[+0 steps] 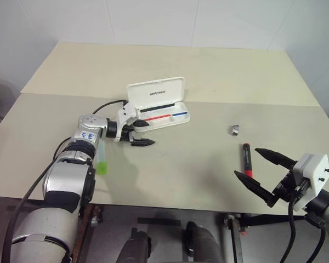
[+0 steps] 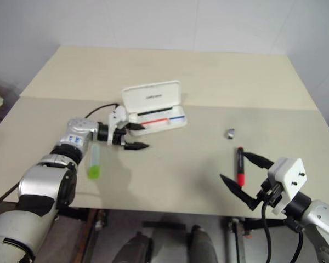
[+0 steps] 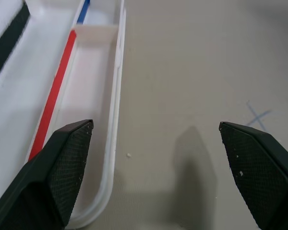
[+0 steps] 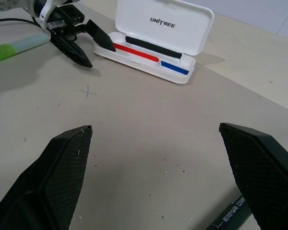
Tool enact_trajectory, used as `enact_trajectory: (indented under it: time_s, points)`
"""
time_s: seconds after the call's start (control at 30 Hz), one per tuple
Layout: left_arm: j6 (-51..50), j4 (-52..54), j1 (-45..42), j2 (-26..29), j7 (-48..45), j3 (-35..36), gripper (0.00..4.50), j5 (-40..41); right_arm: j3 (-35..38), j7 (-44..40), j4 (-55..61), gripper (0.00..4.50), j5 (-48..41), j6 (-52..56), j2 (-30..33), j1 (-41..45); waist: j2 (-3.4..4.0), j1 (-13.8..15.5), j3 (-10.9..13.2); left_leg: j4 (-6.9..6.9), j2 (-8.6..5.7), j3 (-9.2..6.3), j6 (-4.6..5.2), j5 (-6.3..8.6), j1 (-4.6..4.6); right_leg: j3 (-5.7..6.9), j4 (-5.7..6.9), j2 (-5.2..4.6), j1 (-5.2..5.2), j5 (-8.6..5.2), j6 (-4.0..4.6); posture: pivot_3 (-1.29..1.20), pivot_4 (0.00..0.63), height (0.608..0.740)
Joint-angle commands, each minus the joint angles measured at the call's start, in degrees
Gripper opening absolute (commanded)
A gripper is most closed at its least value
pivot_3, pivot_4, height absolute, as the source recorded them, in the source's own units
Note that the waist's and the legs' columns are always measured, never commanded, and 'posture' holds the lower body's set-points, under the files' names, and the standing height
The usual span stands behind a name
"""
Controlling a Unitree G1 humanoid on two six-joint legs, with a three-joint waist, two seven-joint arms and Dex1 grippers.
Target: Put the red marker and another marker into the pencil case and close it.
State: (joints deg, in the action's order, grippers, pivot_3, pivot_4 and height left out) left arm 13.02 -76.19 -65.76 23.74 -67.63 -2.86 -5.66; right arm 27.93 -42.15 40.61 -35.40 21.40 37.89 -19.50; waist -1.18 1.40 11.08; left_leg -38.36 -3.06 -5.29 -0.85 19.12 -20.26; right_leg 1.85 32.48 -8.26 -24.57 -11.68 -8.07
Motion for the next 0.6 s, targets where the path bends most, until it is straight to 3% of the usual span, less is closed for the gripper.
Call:
enact_trajectory:
  time_s: [0.03,0.13,0.5,0.6]
  points:
    - [-1.6,-0.5,-1.1,0.4,3.5,-1.9,4.49,-3.4,1.8,0.7,2.0,4.5,-0.9,-0.7,0.3,0.3,0.0,0.0,0.0,0.0,0.0,0.01,0.0,0.0,0.04,-0.02,0.0,0.0,0.03,0.0,0.0,0.0,0.15,0.74]
    - [-3.7,-0.8,-1.3,0.2,6.7,-4.8,3.84,-7.0,1.7,0.7,1.5,4.5,-0.7,-0.7,0.5,1.0,-0.02,-0.1,0.0,0.0,0.0,0.06,0.0,0.0,0.08,-0.09,0.04,0.0,0.05,0.0,-0.01,0.0,0.15,0.74]
    - [-4.7,-0.6,-2.1,-0.4,6.4,-3.4,0.21,-5.8,2.0,-0.1,-1.0,4.5,-0.6,-0.6,2.0,3.8,-0.04,-0.2,0.0,0.08,0.05,0.53,0.06,0.03,0.41,-0.65,0.07,0.13,0.09,0.06,-0.1,0.0,0.15,0.74]
    - [-3.7,-0.2,-2.6,-0.2,5.9,-1.8,0.01,-4.6,2.1,-0.4,-1.8,4.5,-0.7,-0.5,2.8,4.8,-0.05,-0.2,0.0,0.08,0.04,0.63,0.17,0.09,0.4,-0.73,0.01,0.13,0.09,0.08,-0.13,0.0,0.15,0.74]
